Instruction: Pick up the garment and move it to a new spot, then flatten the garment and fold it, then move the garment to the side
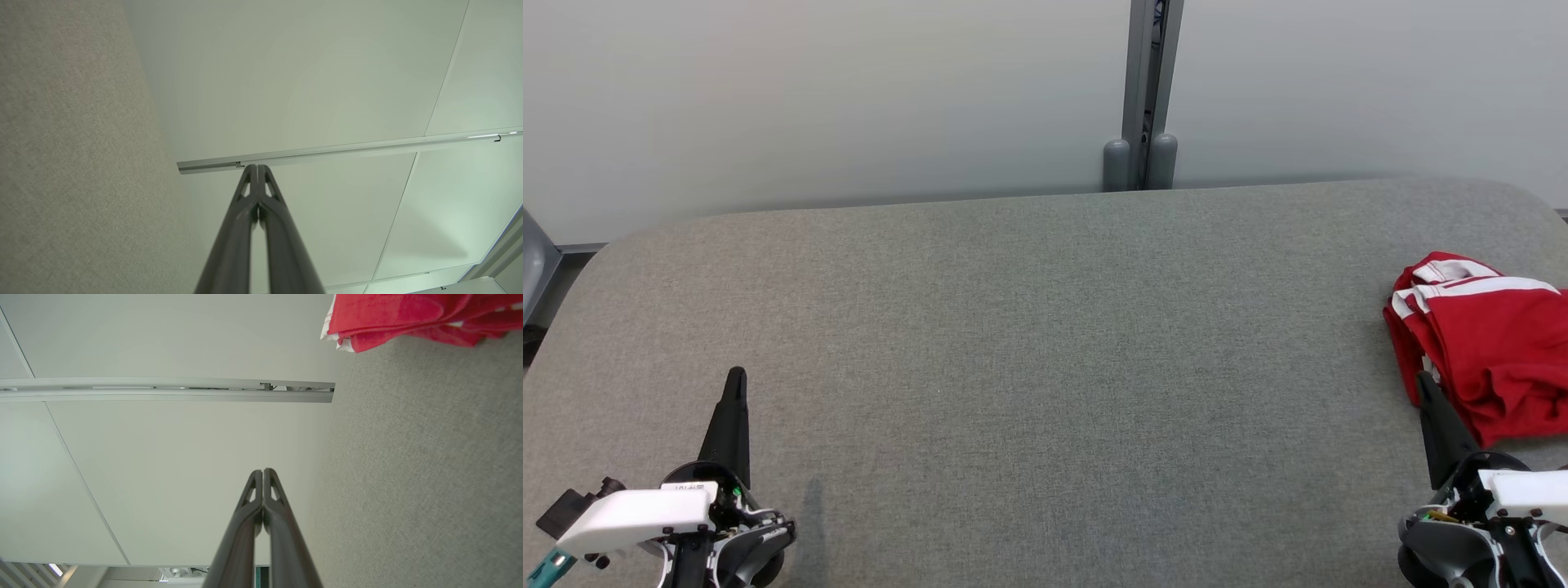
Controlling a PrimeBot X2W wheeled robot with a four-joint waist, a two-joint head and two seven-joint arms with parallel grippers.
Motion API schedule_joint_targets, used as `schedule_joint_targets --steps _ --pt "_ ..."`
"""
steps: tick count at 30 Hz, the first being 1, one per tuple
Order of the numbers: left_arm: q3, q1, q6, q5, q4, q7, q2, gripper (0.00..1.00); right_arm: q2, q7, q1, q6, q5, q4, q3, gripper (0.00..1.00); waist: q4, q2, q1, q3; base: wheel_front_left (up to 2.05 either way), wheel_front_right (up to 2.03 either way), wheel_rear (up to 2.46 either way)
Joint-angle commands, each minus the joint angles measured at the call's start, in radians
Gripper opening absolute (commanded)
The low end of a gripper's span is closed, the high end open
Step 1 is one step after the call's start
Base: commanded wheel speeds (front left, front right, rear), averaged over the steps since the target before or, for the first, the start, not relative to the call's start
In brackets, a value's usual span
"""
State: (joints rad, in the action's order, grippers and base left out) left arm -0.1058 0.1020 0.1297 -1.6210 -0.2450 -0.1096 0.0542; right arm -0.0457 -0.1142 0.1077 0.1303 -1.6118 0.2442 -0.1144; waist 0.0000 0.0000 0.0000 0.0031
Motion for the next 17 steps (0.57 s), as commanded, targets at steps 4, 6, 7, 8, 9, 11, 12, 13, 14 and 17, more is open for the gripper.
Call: schedule_joint_targets --steps 4,6,7,8,9,11,12,13,14,17 --pt "-0.005 0.015 0.002 0.005 -0.001 -0.002 0.003 0.00 -0.009 -0.003 0.005 0.001 -0.002 0.002 0.001 0.00 0.000 0.0000 0.0000 0.000 0.00 0.00 0.00" --pt "-0.005 0.015 0.002 0.005 -0.001 -0.002 0.003 0.00 -0.009 -0.003 0.005 0.001 -0.002 0.002 0.001 0.00 0.000 0.0000 0.0000 0.000 0.00 0.00 0.00" --pt "-0.005 0.015 0.002 0.005 -0.001 -0.002 0.003 0.00 -0.009 -0.003 0.005 0.001 -0.002 0.002 0.001 0.00 0.000 0.0000 0.0000 0.000 0.00 0.00 0.00" --pt "-0.005 0.015 0.002 0.005 -0.001 -0.002 0.003 0.00 -0.009 -0.003 0.005 0.001 -0.002 0.002 0.001 0.00 0.000 0.0000 0.0000 0.000 0.00 0.00 0.00" --pt "-0.005 0.015 0.002 0.005 -0.001 -0.002 0.003 0.00 -0.009 -0.003 0.005 0.001 -0.002 0.002 0.001 0.00 0.000 0.0000 0.0000 0.000 0.00 0.00 0.00" --pt "-0.005 0.015 0.002 0.005 -0.001 -0.002 0.003 0.00 -0.009 -0.003 0.005 0.001 -0.002 0.002 0.001 0.00 0.000 0.0000 0.0000 0.000 0.00 0.00 0.00" --pt "-0.005 0.015 0.002 0.005 -0.001 -0.003 0.002 0.00 -0.009 -0.003 0.005 0.001 -0.002 0.002 0.001 0.00 0.000 0.0000 0.0000 0.000 0.00 0.00 0.00" --pt "-0.006 0.015 0.002 0.006 -0.001 -0.003 0.002 0.00 -0.009 -0.003 0.005 0.001 -0.002 0.002 0.001 0.00 0.000 0.0000 0.0000 0.000 0.00 0.00 0.00" --pt "-0.006 0.015 0.002 0.006 -0.001 -0.003 0.002 0.00 -0.009 -0.003 0.005 0.001 -0.002 0.002 0.001 0.00 0.000 0.0000 0.0000 0.000 0.00 0.00 0.00" --pt "-0.006 0.015 0.002 0.006 -0.001 -0.003 0.002 0.00 -0.009 -0.003 0.005 0.001 -0.002 0.002 0.001 0.00 0.000 0.0000 0.0000 0.000 0.00 0.00 0.00"
